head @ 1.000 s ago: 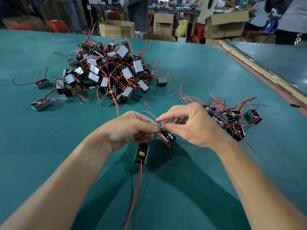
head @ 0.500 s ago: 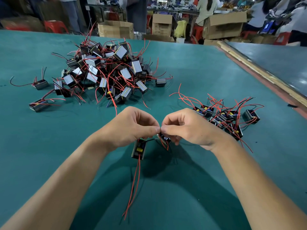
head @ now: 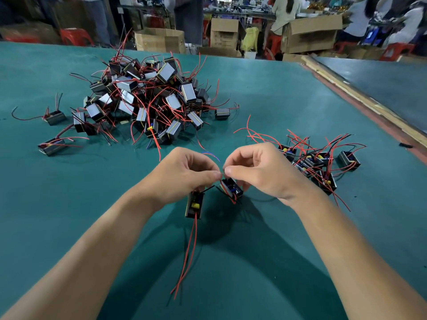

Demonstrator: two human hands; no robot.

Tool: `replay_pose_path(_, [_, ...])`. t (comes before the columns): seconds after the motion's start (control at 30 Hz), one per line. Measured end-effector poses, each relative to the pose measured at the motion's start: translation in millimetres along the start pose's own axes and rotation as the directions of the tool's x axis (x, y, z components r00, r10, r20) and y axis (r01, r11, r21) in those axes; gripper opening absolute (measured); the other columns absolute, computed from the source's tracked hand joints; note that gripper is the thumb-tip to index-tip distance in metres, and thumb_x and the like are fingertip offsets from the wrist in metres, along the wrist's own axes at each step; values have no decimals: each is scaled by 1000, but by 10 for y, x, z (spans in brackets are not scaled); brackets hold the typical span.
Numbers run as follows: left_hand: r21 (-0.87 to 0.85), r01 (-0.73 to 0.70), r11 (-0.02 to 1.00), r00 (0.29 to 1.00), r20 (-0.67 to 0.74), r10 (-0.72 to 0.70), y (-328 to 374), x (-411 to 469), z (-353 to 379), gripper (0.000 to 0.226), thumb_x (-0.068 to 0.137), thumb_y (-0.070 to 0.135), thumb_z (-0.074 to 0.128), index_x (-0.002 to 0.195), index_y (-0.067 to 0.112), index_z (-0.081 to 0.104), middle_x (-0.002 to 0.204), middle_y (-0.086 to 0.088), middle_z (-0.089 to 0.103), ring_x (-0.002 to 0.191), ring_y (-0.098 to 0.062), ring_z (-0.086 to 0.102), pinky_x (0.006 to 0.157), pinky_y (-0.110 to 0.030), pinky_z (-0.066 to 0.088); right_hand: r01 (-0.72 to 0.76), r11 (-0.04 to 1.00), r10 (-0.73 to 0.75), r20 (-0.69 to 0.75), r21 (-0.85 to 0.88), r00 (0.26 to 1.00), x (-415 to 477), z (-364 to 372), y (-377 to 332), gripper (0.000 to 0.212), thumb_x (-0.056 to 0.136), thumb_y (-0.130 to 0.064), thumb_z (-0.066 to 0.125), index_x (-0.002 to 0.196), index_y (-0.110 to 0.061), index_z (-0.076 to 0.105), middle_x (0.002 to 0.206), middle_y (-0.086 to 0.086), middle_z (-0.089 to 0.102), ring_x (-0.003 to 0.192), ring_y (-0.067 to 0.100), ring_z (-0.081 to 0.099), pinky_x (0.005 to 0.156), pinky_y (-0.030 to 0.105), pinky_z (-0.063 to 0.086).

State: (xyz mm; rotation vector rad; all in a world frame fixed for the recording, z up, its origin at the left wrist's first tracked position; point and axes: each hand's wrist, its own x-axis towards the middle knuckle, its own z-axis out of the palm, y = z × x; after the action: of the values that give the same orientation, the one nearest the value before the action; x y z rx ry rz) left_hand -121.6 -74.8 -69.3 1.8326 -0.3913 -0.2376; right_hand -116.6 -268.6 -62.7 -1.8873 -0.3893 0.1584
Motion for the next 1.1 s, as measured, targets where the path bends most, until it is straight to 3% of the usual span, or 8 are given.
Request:
replay_pose_path(0.17, [-79,68,995,998,21,-67,-5,8,-37,15,89,2,64,75,5,68,55,2,55,53,-12,46,56,-18,40,125,987,-124,20,-100,992,3,-30,35,21,83,4,72,81,-16,75,71,-5,72,63,14,61,64,33,52])
replay_pose_path(0.33, [-104,97,990,994,69,-90,-3,4,-51,16,89,4,63,74,7,69,58,0,55,54,-12,45,57,-18,40,172,978,-171,24,-120,985,14,-17,58,16,83,-4,77,80,-19,76,68,-7,72,59,7,59,59,22,48])
replay_pose_path(0.53, [-66,65,996,996,65,-61,-15,2,-35,11,88,2,66,80,-6,70,58,-1,55,52,-10,44,53,-17,39,151,982,-149,27,-115,989,3,-39,54,13,85,-13,76,73,-14,77,61,3,70,55,8,53,54,24,42])
replay_pose_path(0.67, [-18,9,1000,1000,24,-8,-6,-8,22,12,87,0,67,78,1,74,61,-3,57,59,-14,42,59,-28,36,106,984,-107,3,-142,994,12,-22,63,25,89,-14,72,65,-9,72,51,-7,59,48,6,44,49,18,34])
replay_pose_path(0.77, [2,-28,1000,1000,-1,28,-3,-9,57,11,87,3,69,79,6,76,66,-6,60,64,-17,44,63,-35,35,69,984,-69,8,-166,998,15,-12,61,30,91,-18,70,65,-4,68,53,6,59,51,11,45,52,26,36])
replay_pose_path(0.83, [20,-42,999,999,-20,43,-9,-8,70,12,87,4,70,79,8,77,66,-2,62,64,-15,45,63,-33,36,36,984,-34,15,-174,999,19,1,67,32,92,-21,68,65,-2,66,55,11,57,53,14,45,55,32,36])
replay_pose_path(0.93, [15,-10,1000,999,-32,10,-18,4,61,11,88,6,69,79,8,76,63,-3,58,61,-17,42,61,-31,35,42,984,-45,-10,-176,999,22,14,75,26,91,-21,69,70,-6,68,56,-2,60,52,10,48,55,29,40])
replay_pose_path(1.1, [-53,57,997,998,-30,-58,-4,27,29,16,88,2,65,74,5,70,56,1,55,52,-11,45,55,-19,39,174,975,-178,-18,-135,984,7,-13,36,14,86,-2,70,78,-13,72,66,-7,68,58,13,57,61,32,49])
